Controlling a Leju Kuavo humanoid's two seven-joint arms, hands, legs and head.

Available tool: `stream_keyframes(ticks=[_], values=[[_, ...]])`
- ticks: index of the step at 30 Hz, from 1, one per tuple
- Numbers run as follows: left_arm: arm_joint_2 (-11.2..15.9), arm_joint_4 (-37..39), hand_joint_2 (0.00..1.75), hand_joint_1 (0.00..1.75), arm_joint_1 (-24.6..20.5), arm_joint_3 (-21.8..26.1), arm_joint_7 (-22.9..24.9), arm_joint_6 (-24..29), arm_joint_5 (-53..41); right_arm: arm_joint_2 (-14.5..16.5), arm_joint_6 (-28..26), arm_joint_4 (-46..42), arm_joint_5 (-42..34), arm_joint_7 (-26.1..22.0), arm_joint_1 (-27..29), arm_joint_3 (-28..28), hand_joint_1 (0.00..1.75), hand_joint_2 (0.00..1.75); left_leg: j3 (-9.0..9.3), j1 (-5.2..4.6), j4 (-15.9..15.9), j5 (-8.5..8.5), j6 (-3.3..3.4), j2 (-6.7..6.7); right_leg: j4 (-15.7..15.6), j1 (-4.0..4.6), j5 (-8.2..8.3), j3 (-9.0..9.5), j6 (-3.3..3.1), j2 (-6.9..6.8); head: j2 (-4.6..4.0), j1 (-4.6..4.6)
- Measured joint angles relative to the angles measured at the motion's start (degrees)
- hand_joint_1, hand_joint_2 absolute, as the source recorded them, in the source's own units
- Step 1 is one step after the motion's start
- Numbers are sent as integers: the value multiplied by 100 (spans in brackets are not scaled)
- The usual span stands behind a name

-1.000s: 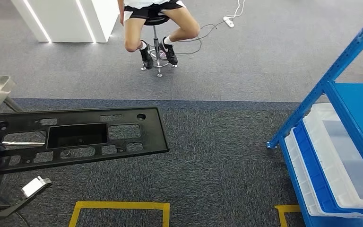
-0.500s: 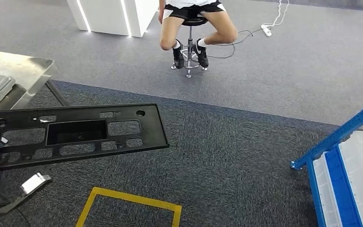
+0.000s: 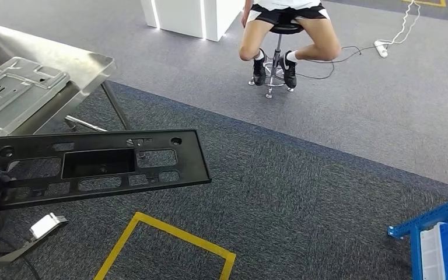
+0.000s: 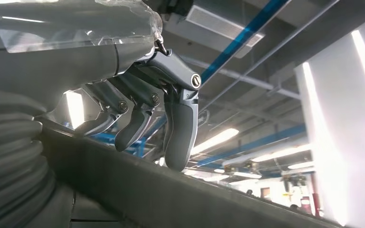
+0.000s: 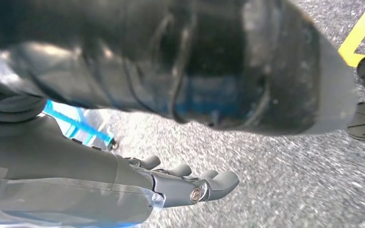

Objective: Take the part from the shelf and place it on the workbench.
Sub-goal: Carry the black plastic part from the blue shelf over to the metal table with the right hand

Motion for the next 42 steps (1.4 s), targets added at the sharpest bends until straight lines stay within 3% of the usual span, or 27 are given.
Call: stream_keyframes(ticks=[1,3,4,5,7,9,10,11,12,14,16,18,19,20,21,23,25,26,27,29,31,35,42], values=[[3,-1,175,175,-13,-10,-1,-4,10,0,1,0,-2,0,-3,0,0,0,41,-25,-102,5,33,30,-1,4,-14,21,28,-56,0,1],[4,-4,175,175,-30,-27,-3,-7,27,-1,2,-1,-5,0,-20,0,0,0,50,-39,-138,28,107,-100,-5,3,-40,61,89,-162,0,1],[3,-7,175,175,-37,-33,-3,-7,42,-2,1,-2,-9,1,-34,1,0,0,64,-32,-172,49,142,-166,41,-3,-82,68,117,-114,0,2],[1,-9,175,175,-51,-40,-4,-7,60,-2,-1,-3,-14,2,-44,1,0,0,85,-19,-203,70,180,-225,164,-12,-172,32,138,10,0,2],[-15,-13,175,175,-94,-67,-3,-7,107,-1,-5,-4,-25,4,-53,2,0,0,100,-10,-234,93,230,-328,736,-28,-506,-223,155,374,0,3],[-41,-14,175,175,-132,-106,1,-7,151,1,-9,-4,-33,5,-49,3,0,0,96,-17,-229,92,246,-450,1455,-30,-808,-603,151,536,0,4],[-55,-14,175,175,-141,-125,3,-8,166,2,-10,-4,-37,5,-50,3,0,0,100,-21,-225,91,248,-521,1634,-29,-814,-718,147,556,0,4],[-68,-14,175,175,-148,-144,5,-8,179,2,-10,-4,-40,5,-52,4,0,0,109,-23,-219,86,247,-597,1586,-31,-690,-727,142,567,0,4],[-83,-14,175,175,-152,-161,6,-9,187,2,-10,-4,-44,4,-54,6,0,0,122,-22,-210,76,243,-673,1316,-35,-466,-630,134,597,0,4],[-108,-14,175,175,-177,-179,8,-9,203,2,-9,-4,-52,5,-49,13,0,0,124,-24,-166,42,213,-823,518,-56,-38,-308,117,831,0,3],[-133,-18,175,175,-219,-188,10,-5,225,4,-8,-2,-66,8,-44,24,0,0,82,-21,-121,22,157,-966,109,-68,83,-143,111,1024,0,2],[-153,-25,175,175,-240,-195,12,-1,238,2,-8,-2,-83,15,-52,28,0,0,33,0,-120,35,88,-1110,73,-56,69,-125,86,950,0,1],[-160,-28,175,175,-237,-196,14,1,242,1,-9,-2,-90,19,-58,28,0,0,15,9,-101,21,60,-1094,45,-54,79,-109,57,876,0,1],[-164,-29,175,175,-241,-196,13,1,243,-1,-9,-2,-93,23,-59,28,0,0,-30,7,-15,-40,33,-977,10,-58,89,-92,23,801,0,-1],[-168,-30,175,175,-253,-197,12,1,243,2,-9,-2,-96,26,-55,29,0,0,-120,2,179,-160,11,-804,-20,-64,97,-77,-7,719,0,-2],[-185,-31,175,175,-278,-202,11,1,245,10,-8,-1,-97,29,-41,30,0,0,-451,5,855,-509,-32,-453,-38,-50,87,-61,-46,559,0,-3],[-212,-32,175,175,-283,-214,11,2,247,15,-7,0,-97,32,-30,31,0,0,-738,23,1408,-676,-64,-360,-32,-35,64,-55,-55,427,0,-3],[-224,-32,175,175,-283,-219,11,2,248,15,-7,-1,-97,32,-31,32,0,0,-748,27,1415,-606,-68,-349,-29,-31,49,-45,-49,372,0,-3],[-232,-32,175,175,-282,-223,10,2,248,15,-7,-1,-98,33,-34,34,0,0,-641,28,1201,-440,-63,-341,-25,-29,32,-28,-39,331,0,-3],[-240,-32,175,175,-280,-226,10,2,249,15,-8,-2,-99,32,-43,39,0,0,-229,10,433,-78,-20,-290,-17,-22,-3,14,-13,256,0,-3],[-245,-37,175,175,-278,-226,12,7,255,18,-10,-2,-99,32,-50,45,0,0,30,-26,-57,57,36,-243,0,-6,-32,33,19,215,0,-3],[-257,-43,175,175,-271,-229,12,13,265,21,-11,-2,-99,32,-55,62,0,0,60,-50,-134,51,40,-245,7,3,-46,35,-1,210,0,-1],[-279,-43,175,175,-271,-230,-4,31,298,21,-10,-2,-99,31,-38,73,0,0,61,-67,-131,33,97,-231,-52,-13,-10,56,64,236,0,-1]])
